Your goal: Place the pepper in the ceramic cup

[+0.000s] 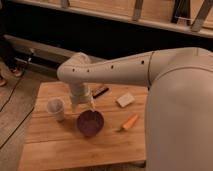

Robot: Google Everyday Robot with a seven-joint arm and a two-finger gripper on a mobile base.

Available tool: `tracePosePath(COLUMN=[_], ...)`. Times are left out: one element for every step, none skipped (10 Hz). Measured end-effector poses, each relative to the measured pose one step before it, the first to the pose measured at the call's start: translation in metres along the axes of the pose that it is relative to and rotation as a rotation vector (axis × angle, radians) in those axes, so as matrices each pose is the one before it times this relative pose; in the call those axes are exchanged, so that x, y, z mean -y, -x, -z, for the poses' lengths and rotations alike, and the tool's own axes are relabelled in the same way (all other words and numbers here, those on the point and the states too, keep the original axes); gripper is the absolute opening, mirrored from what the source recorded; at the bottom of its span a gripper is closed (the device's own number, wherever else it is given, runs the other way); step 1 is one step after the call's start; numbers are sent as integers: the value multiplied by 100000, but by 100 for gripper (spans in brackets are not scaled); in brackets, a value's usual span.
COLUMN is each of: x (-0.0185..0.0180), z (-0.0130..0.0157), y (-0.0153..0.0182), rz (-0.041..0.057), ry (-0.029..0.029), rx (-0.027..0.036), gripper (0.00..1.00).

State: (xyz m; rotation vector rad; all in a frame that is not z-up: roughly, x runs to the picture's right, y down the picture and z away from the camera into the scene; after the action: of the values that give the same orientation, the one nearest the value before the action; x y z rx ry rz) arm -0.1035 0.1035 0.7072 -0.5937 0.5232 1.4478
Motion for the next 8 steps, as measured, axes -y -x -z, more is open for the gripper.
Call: tracePosePath(x=[1264,1181,2293,1822,1418,2959,1516,1555], z=[-572,-382,-655,-534,-418,-801,-385,-375], y=[889,847,1556,1173,754,964,327,155], rz=[-3324,-3048,-5600,-4517,-3762,-6853,-3569,-3422], ry=[1009,1063,2414,2186,1705,1747,816,213], rx=[1152,1322,2816,2273,1350,1582,395,-41], gripper=[65,65,65,65,65,65,65,65])
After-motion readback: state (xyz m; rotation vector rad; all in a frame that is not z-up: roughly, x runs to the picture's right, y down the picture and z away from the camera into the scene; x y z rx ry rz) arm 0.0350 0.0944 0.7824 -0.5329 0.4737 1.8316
